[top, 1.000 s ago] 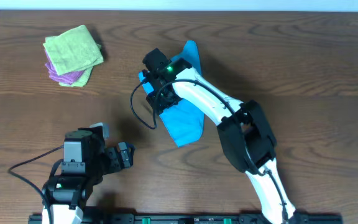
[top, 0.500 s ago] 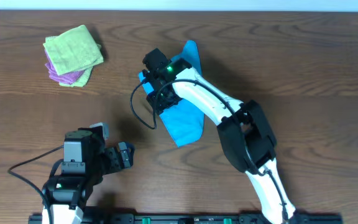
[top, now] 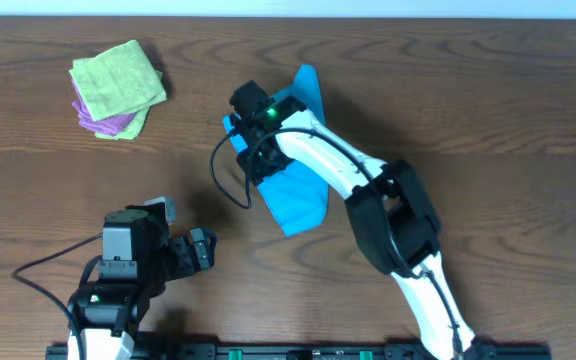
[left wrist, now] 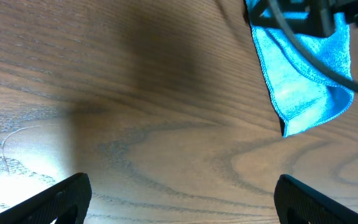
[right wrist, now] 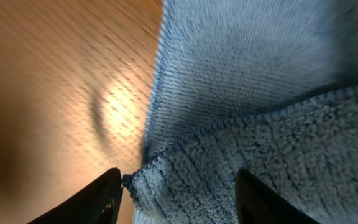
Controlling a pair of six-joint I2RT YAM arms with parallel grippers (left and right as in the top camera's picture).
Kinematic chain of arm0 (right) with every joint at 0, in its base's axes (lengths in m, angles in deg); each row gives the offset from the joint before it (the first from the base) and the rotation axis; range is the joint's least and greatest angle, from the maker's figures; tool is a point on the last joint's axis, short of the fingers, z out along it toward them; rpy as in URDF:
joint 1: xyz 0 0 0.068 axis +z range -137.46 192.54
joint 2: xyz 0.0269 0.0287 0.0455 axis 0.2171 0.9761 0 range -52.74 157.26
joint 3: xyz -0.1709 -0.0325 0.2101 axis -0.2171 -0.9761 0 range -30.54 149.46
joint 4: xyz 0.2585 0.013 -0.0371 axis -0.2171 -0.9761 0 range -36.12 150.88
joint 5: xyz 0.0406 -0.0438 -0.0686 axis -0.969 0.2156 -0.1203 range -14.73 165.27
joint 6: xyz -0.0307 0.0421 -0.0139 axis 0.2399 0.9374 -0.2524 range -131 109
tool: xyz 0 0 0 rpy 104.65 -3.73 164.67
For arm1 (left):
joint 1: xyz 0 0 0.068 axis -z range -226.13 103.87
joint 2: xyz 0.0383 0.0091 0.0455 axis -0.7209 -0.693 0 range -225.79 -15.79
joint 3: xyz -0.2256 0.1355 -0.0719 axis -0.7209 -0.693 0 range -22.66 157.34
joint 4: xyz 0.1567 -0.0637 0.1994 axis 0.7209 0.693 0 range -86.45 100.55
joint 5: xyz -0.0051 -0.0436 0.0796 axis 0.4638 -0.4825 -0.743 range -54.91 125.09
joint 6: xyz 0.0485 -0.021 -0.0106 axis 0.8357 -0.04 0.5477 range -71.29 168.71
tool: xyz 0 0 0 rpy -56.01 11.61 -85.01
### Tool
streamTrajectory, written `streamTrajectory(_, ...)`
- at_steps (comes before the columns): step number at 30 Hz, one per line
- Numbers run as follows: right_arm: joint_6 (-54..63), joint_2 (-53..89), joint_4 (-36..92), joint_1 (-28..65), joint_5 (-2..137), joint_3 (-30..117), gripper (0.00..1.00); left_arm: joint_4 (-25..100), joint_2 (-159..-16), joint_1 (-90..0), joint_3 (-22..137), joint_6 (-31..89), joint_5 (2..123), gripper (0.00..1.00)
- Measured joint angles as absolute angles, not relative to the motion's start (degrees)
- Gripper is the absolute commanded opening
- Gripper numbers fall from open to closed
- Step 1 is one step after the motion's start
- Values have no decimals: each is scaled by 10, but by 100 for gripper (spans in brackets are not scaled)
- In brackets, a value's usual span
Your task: Fold the cloth
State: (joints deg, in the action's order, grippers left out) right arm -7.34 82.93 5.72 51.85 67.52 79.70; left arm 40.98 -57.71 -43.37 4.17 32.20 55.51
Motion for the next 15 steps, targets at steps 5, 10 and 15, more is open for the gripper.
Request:
streamTrajectory(5, -73, 832, 59, 519, 681, 797, 44, 410, -577, -434, 42, 322, 555, 95)
streamTrajectory(10, -69, 832, 59, 518, 685, 797, 25, 410, -577, -434, 42, 322, 555, 95)
streamTrajectory(15, -69, 832, 59, 519, 686, 797, 11, 410, -577, -434, 42, 322, 555, 95)
